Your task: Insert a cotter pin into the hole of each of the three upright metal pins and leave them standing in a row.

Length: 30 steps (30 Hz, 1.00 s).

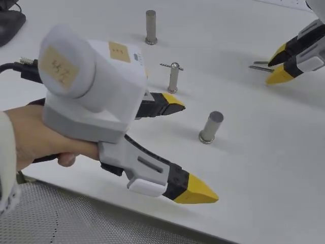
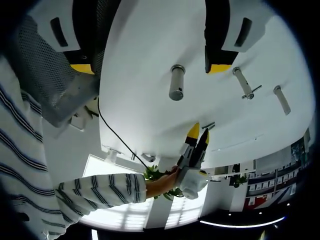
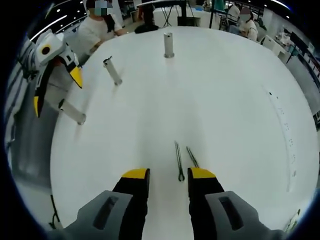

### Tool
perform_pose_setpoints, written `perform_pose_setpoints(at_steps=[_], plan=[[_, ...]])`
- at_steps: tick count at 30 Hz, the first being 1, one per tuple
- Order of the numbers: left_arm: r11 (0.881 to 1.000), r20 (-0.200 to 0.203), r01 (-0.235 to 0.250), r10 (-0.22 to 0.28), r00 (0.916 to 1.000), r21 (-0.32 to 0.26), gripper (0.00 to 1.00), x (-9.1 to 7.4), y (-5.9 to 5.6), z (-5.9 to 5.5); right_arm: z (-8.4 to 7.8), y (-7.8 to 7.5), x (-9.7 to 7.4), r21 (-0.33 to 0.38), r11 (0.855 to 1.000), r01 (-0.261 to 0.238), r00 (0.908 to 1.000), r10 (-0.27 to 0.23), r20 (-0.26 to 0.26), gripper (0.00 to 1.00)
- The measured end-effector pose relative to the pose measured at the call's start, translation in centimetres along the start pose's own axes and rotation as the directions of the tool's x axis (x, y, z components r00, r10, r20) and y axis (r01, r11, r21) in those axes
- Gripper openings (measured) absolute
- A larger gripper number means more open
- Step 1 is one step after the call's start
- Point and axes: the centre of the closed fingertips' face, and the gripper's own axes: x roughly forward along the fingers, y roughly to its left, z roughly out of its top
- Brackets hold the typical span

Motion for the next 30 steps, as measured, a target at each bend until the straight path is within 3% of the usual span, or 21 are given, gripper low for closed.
perform_pose_setpoints(at_steps=[1, 4, 9, 20, 26, 28, 30], plan=[[1.0, -0.003, -0.001, 0.001, 1.0, -0.002, 0.88, 0.0, 0.0, -0.1, 0.2, -0.2, -0.1, -0.043, 0.999, 0.008, 1.0, -0.008, 0.0, 0.29], [1.0, -0.008, -0.003, 0.003, 1.0, 0.0, 0.88, 0.0, 0.0, -0.2, 0.1, -0.3, -0.1, -0.024, 1.0, 0.007, 0.9999, -0.007, -0.014, 0.27], [1.0, -0.004, -0.013, 0.013, 0.9999, 0.0, 0.87, 0.0, 0.1, -0.1, 0.1, -0.1, -0.1, -0.097, 0.995, 0.015, 0.998, -0.02, -0.059, 0.24], [1.0, -0.001, -0.025, 0.025, 0.9997, 0.001, 0.84, -0.1, 0.0, 0.1, 0.2, 1.0, -0.4, -0.078, 0.997, 0.023, 0.9921, -0.033, -0.121, 0.22], [1.0, -0.004, -0.025, 0.025, 0.9997, 0.008, 0.84, 0.0, -0.3, 0.1, 0.6, 0.9, -0.4, -0.043, 0.998, 0.046, 0.9889, -0.052, -0.14, 0.11], [1.0, -0.006, -0.025, 0.025, 0.9997, 0.009, 0.83, -0.1, -0.3, 0.1, 0.8, 0.6, -0.3, -0.051, 0.997, 0.066, 0.9857, -0.073, -0.152, 0.05], [1.0, -0.007, -0.03, 0.03, 0.9995, 0.01, 0.83, -0.1, -0.2, 0.1, 0.7, 0.8, -0.3, -0.055, 0.996, 0.067, 0.9811, -0.076, -0.178, 0.05]])
